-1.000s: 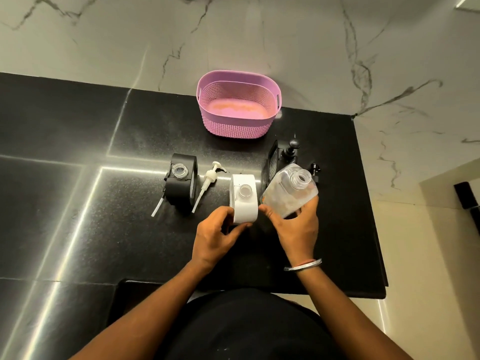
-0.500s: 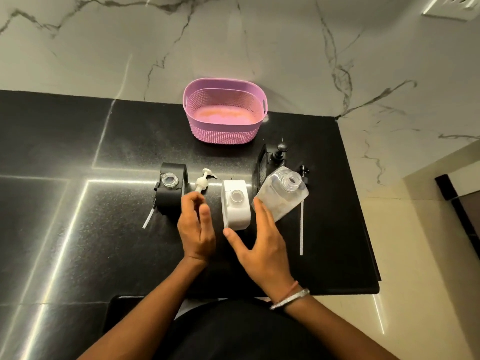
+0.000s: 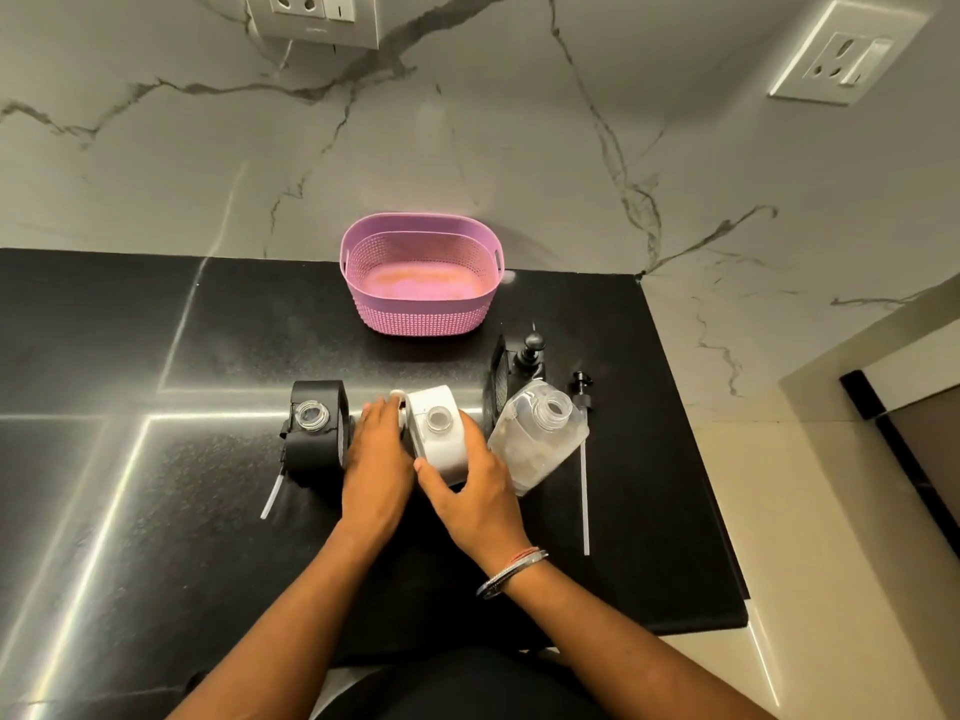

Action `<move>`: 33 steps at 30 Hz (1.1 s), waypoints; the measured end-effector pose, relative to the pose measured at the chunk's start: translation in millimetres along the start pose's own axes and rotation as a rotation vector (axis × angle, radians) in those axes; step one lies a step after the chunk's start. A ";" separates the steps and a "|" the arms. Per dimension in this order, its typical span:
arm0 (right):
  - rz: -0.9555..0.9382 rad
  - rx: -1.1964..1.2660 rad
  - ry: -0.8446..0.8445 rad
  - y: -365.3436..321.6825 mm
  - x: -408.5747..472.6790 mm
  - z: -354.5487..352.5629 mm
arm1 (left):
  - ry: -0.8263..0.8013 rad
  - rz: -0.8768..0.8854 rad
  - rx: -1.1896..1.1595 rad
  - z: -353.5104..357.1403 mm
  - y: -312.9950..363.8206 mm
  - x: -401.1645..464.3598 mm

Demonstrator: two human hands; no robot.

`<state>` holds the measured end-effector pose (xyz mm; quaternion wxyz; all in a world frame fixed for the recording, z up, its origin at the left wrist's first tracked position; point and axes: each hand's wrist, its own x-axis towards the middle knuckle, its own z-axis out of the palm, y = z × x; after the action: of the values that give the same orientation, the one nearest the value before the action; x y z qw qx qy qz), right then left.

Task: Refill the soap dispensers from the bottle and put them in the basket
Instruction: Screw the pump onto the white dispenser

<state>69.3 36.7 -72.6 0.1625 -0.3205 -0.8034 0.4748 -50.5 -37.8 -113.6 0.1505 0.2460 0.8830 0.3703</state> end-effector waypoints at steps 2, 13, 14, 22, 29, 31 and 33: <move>-0.006 -0.001 -0.003 -0.4 -1.0 0.6 | 0.042 -0.008 -0.043 -6.5 8.6 -5.0; -0.037 -0.010 -0.035 3.7 -1.5 -0.6 | 0.334 0.019 -0.387 -35.3 45.8 -30.9; -0.036 -0.007 -0.040 4.2 -1.2 -1.4 | 0.364 0.084 -0.429 -40.1 51.1 -35.2; -0.033 0.038 -0.034 4.4 -2.6 -2.1 | 0.496 0.561 -0.605 -64.9 91.5 -30.5; -0.043 0.014 -0.045 6.5 -2.0 -4.3 | 0.308 0.545 -0.529 -34.0 71.7 -17.7; -0.049 0.020 -0.043 5.7 -3.4 -5.0 | 0.284 0.534 -0.470 -29.9 62.9 -21.4; -0.052 0.029 -0.040 4.7 -4.4 -5.2 | 0.271 0.509 -0.416 -28.7 56.4 -23.3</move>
<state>77.2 38.7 -73.9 0.1635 -0.2875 -0.8076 0.4883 -25.7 -33.1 -51.1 -0.0184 0.3710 0.7110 0.5971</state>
